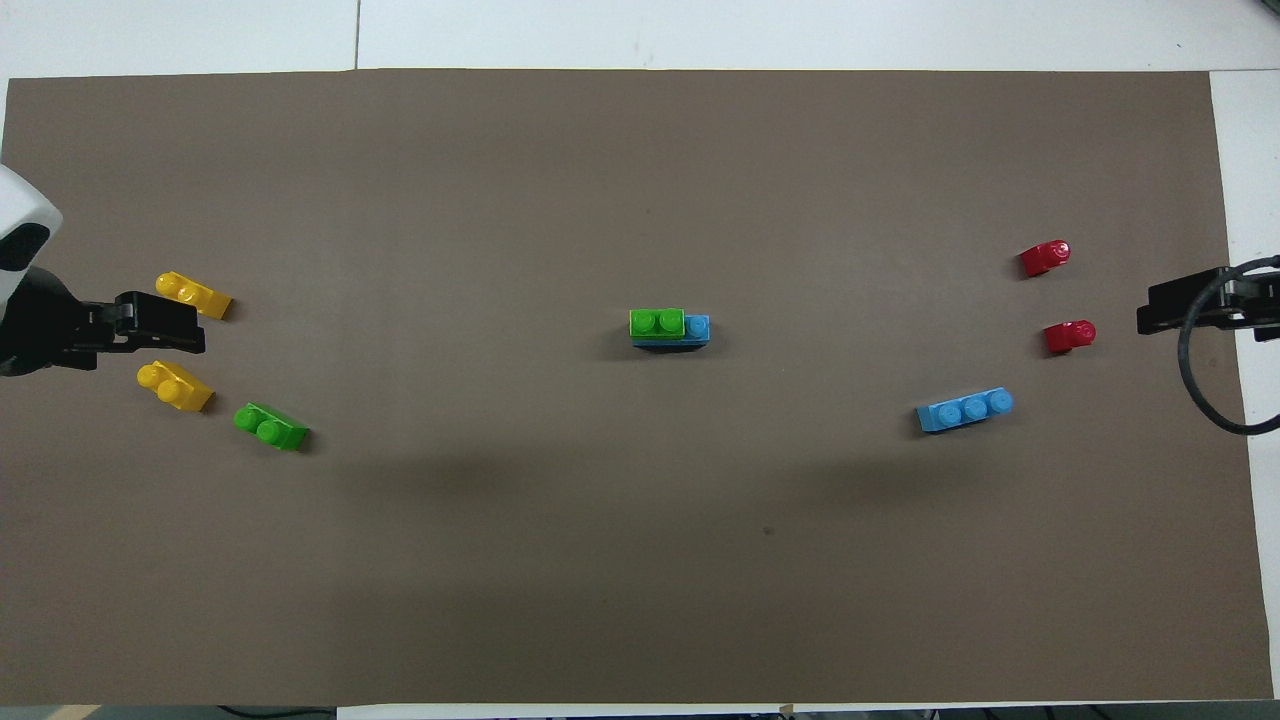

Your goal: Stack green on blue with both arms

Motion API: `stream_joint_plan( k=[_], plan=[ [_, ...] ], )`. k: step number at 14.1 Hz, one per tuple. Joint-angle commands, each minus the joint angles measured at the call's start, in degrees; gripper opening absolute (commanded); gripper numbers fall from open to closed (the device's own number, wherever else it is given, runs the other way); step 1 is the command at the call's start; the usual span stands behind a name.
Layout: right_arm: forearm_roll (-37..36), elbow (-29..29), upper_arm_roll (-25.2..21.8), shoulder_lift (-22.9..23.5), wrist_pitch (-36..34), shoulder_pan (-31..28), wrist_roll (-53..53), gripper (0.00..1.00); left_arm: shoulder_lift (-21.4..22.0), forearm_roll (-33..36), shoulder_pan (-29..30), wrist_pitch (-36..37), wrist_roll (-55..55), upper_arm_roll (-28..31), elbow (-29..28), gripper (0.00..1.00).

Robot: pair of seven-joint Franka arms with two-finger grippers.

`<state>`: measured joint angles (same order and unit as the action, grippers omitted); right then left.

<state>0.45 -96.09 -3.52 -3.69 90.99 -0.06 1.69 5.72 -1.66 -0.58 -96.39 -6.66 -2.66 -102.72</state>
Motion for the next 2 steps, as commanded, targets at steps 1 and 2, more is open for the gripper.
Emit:
stream_joint_plan(
  k=[1,2],
  plan=[
    [-0.98,-1.38,0.53,-1.40,-0.38,-0.82,-1.52,1.00,1.31,-0.98,-1.00,-0.73,-0.02,0.99,-1.26,1.00],
    [-0.98,-1.38,0.62,-1.40,-0.38,-0.82,-1.52,1.00,1.39,-0.98,-1.00,-0.55,-0.02,1.08,-1.26,1.00]
  ],
)
